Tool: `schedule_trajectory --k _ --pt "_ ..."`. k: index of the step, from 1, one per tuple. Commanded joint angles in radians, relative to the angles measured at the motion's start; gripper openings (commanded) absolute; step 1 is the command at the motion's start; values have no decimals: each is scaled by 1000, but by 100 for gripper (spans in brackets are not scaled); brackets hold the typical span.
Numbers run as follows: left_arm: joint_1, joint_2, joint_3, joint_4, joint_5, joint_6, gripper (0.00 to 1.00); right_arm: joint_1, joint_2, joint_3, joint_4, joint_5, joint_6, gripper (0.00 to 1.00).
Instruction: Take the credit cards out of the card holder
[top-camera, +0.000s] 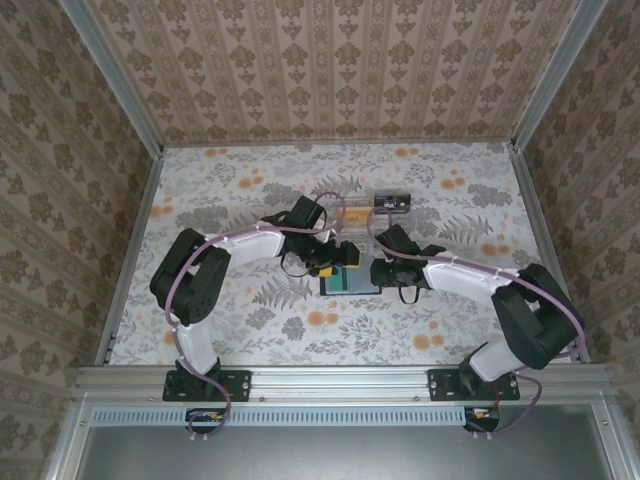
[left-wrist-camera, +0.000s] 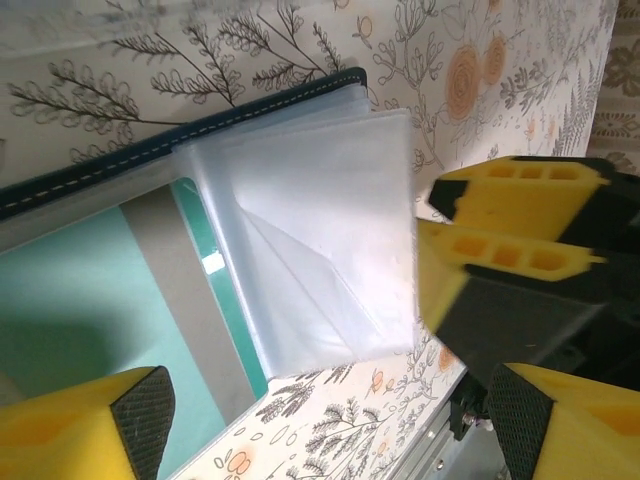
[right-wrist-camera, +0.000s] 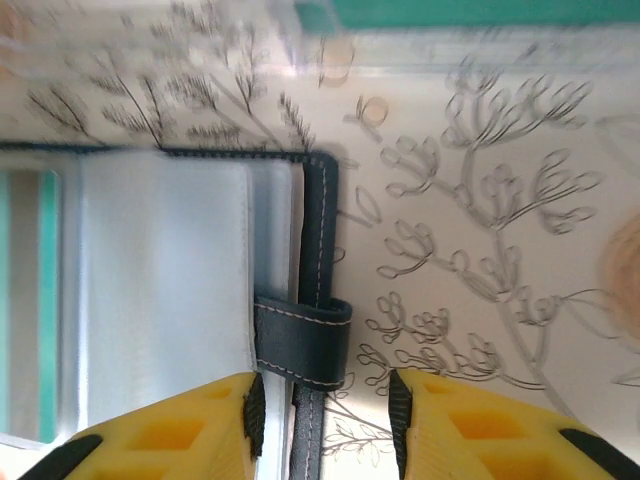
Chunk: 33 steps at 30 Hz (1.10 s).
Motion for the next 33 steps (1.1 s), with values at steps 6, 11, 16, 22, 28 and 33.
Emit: schedule_trajectory --k 6,11,16,22,28,33 --pt "68 -98 -76 -63 -95 41 78 3 -70 72 -34 -17 34 40" --pt "83 -102 -122 -52 -120 35 46 38 -11 85 73 -140 90 36" --pt "79 -74 -136 -30 -117 29 15 46 70 87 170 -251 158 26" --pt "77 -34 -131 -13 -115 29 0 45 136 79 226 -308 203 22" --pt "64 -1 -128 -6 -111 30 0 45 189 82 248 -335 228 21" --pt "56 18 -128 -7 -115 29 0 43 207 82 235 -326 229 22"
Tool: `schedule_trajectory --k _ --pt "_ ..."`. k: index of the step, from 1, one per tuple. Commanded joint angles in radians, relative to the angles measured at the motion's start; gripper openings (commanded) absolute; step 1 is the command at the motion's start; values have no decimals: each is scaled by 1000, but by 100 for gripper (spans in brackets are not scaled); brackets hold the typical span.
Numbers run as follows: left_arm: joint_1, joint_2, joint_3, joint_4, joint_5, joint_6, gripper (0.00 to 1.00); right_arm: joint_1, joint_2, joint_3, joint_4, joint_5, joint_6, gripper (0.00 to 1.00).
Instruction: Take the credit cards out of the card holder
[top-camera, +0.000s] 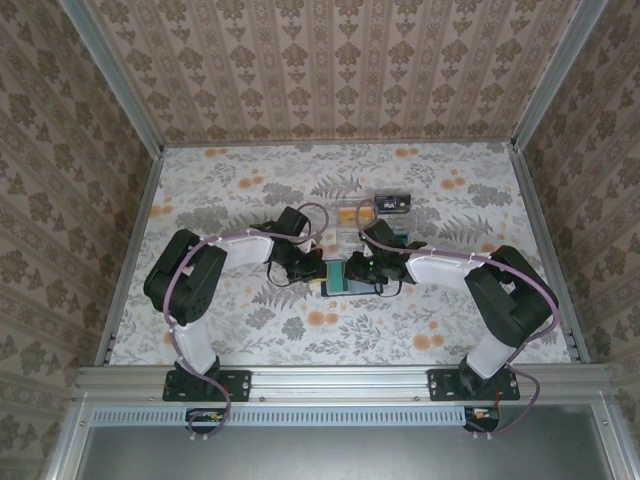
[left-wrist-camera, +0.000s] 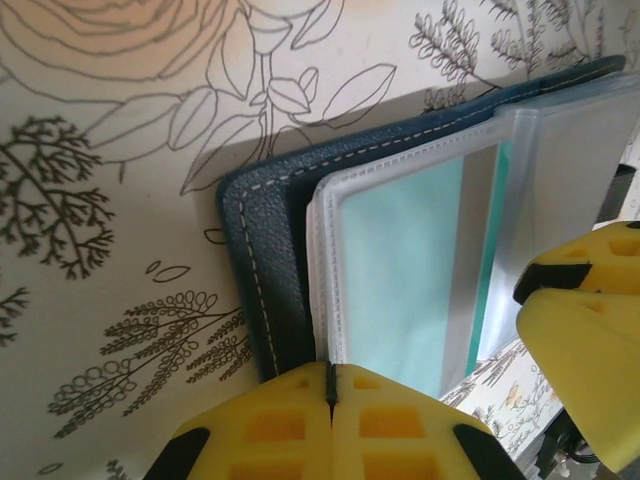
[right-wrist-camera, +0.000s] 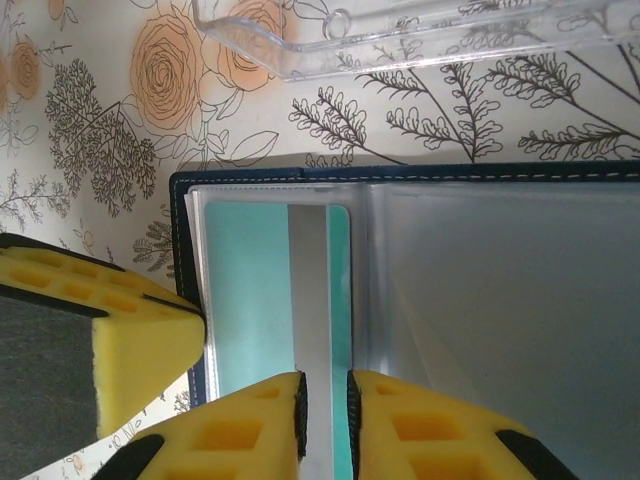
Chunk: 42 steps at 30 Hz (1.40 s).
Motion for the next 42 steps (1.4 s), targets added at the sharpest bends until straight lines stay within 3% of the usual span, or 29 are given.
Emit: schedule_trajectory --k 1,11,18,28,40,42 --pt "-6 22 -2 3 -4 5 0 1 23 8 6 -16 20 22" --pt "-8 35 -1 -30 -22 13 0 -10 38 -16 1 -5 31 22" --pt "-12 44 9 -32 -19 14 0 -23 67 -37 109 -120 65 21" --pt "-14 47 18 -52 -26 22 0 -63 38 -79 134 -146 77 0" --pt "-9 48 13 -89 -54 32 0 -119 -19 -116 103 -161 33 0" --pt "-10 49 14 -88 -51 34 0 -120 -7 -118 128 -184 38 12"
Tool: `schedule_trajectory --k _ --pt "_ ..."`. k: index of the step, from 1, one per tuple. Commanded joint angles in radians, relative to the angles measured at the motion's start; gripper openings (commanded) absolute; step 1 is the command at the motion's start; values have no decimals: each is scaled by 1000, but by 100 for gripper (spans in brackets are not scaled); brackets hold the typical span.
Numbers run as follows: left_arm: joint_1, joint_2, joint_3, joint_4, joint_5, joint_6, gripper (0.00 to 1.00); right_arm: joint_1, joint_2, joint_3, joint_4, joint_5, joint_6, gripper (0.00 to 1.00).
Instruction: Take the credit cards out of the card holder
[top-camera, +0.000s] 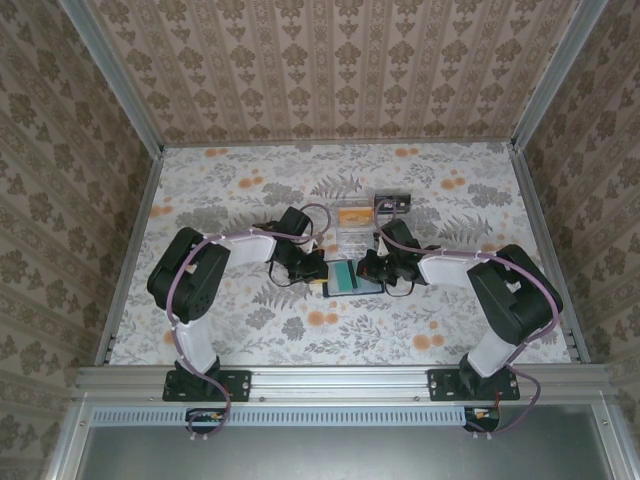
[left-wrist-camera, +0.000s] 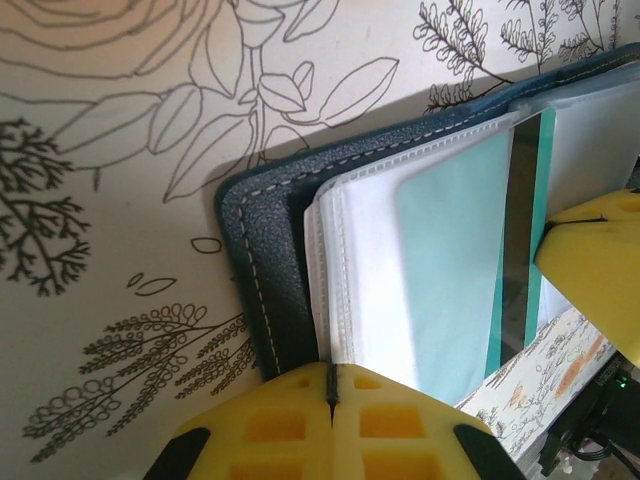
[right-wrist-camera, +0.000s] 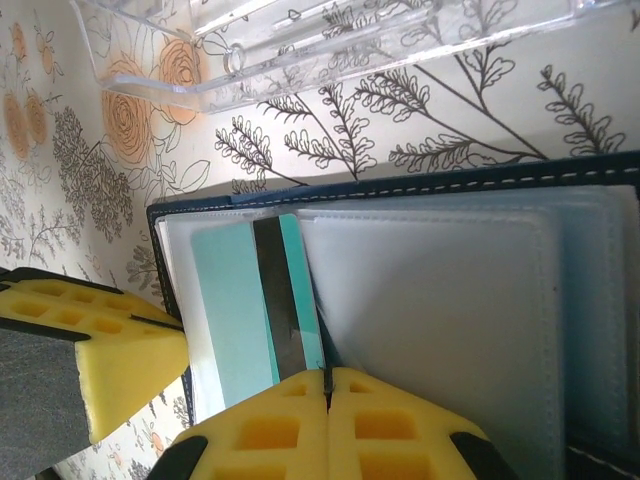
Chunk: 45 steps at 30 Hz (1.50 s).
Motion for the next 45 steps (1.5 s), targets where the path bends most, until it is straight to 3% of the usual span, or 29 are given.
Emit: schedule_trajectory --k 1,7,14,17,20,23,45 --pt "-5 30 -5 -71 -50 26 0 -5 6 -16 16 -54 -8 17" --pt "-10 31 -3 -70 -45 27 0 -3 49 -27 101 -103 14 24" --pt "-11 30 -5 -70 -43 28 0 0 93 -22 129 -136 17 24" --pt "-11 27 -6 -70 -43 29 0 -2 91 -27 126 -135 14 18" --pt "-11 26 -6 -73 -43 30 0 -3 84 -30 103 -122 4 4" --pt "-10 26 -6 -78 -41 33 0 -13 62 -38 79 -103 -10 0" --pt "-10 17 14 -87 -26 68 0 -204 -197 -77 -247 -67 -217 0"
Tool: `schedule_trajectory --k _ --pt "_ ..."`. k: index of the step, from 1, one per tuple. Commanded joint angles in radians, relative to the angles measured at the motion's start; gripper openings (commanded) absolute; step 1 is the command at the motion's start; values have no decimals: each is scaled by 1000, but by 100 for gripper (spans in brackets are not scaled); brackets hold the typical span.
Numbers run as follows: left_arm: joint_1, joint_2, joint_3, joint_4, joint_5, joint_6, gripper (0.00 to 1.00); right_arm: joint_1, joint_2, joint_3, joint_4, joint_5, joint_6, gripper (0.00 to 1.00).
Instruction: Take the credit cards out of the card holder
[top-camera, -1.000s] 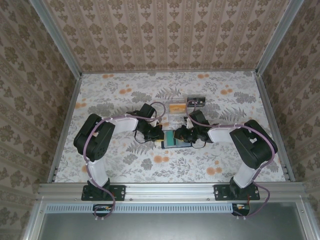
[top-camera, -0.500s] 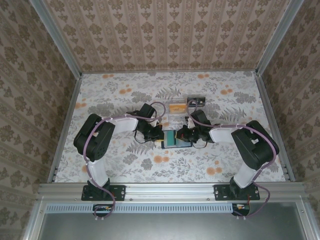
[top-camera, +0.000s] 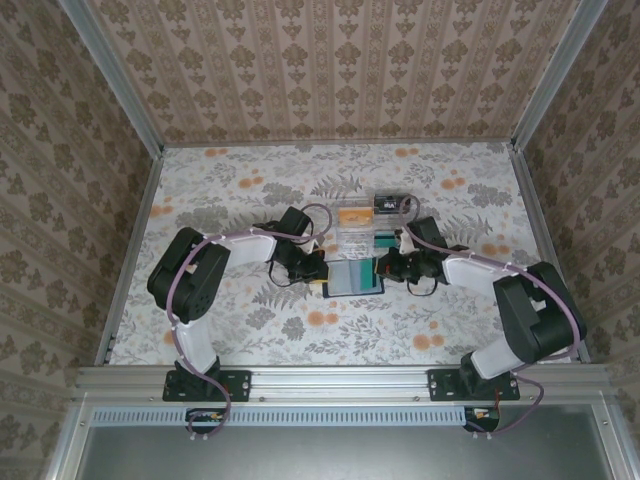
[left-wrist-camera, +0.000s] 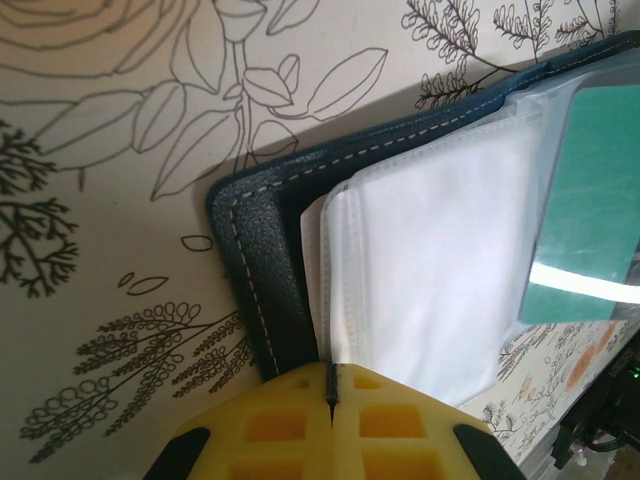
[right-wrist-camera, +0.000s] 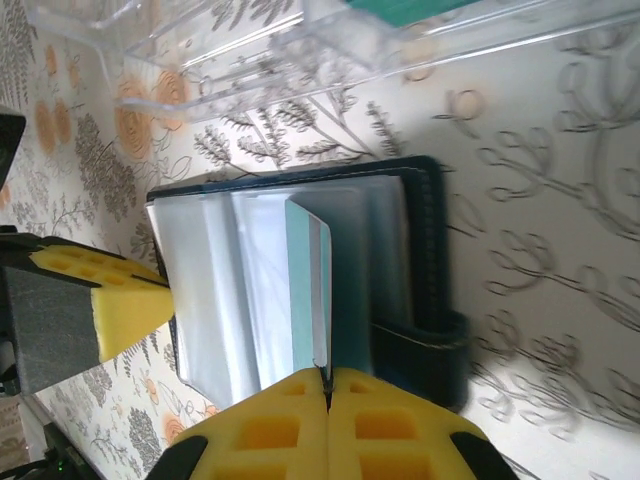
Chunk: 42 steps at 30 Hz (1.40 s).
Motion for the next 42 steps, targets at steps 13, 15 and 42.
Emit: schedule_trajectory --k 13,15,42 --pt "19 -97 59 -86 -9 34 11 -37 -228 228 -436 156 -342 0" --pt "35 -126 66 -79 -5 30 19 -21 -228 284 -495 211 -434 0" --pt "216 -344 -11 7 30 41 100 211 -41 364 -371 735 -1773 0"
